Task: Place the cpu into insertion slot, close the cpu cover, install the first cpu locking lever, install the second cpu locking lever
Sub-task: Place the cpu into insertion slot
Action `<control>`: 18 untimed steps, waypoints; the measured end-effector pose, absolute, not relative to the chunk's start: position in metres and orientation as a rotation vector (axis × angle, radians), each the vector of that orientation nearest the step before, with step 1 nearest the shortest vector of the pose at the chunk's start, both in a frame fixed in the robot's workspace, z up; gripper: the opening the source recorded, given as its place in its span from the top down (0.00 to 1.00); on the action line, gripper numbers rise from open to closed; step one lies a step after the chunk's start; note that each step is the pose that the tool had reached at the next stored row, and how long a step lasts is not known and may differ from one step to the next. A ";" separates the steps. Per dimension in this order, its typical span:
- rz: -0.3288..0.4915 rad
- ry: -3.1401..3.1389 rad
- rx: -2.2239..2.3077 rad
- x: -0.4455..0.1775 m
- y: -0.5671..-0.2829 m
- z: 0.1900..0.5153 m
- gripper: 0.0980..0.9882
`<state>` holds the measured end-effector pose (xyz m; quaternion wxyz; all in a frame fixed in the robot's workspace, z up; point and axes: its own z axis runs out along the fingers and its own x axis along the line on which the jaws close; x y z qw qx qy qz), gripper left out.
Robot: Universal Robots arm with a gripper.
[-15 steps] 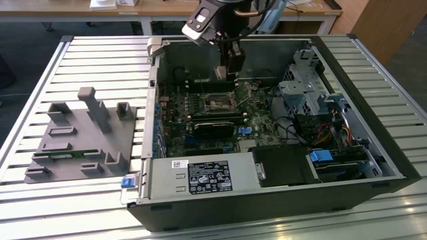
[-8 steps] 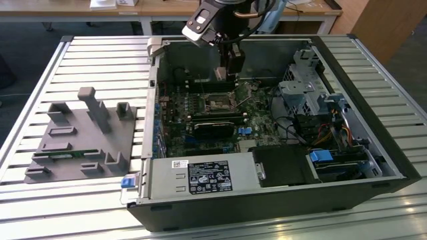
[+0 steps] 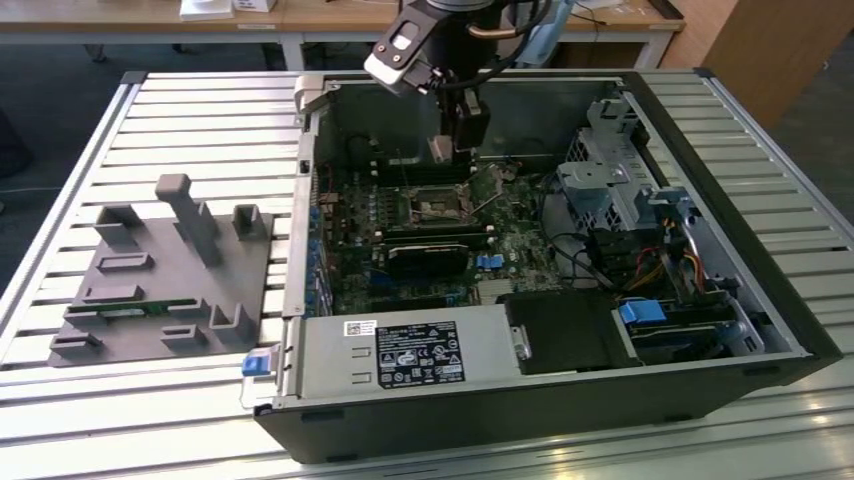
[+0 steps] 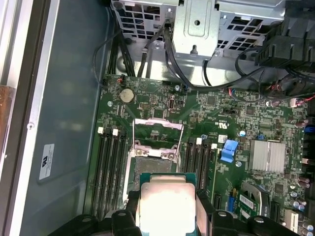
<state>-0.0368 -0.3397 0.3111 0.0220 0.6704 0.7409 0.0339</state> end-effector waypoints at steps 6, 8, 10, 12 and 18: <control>0.105 2.296 2.077 -0.037 -0.340 0.310 0.51; 0.105 2.296 2.077 -0.037 -0.340 0.309 0.51; 0.105 2.296 2.077 -0.037 -0.340 0.309 0.51; 0.105 2.296 2.077 -0.037 -0.340 0.309 0.51; 0.105 2.296 2.077 -0.037 -0.340 0.308 0.51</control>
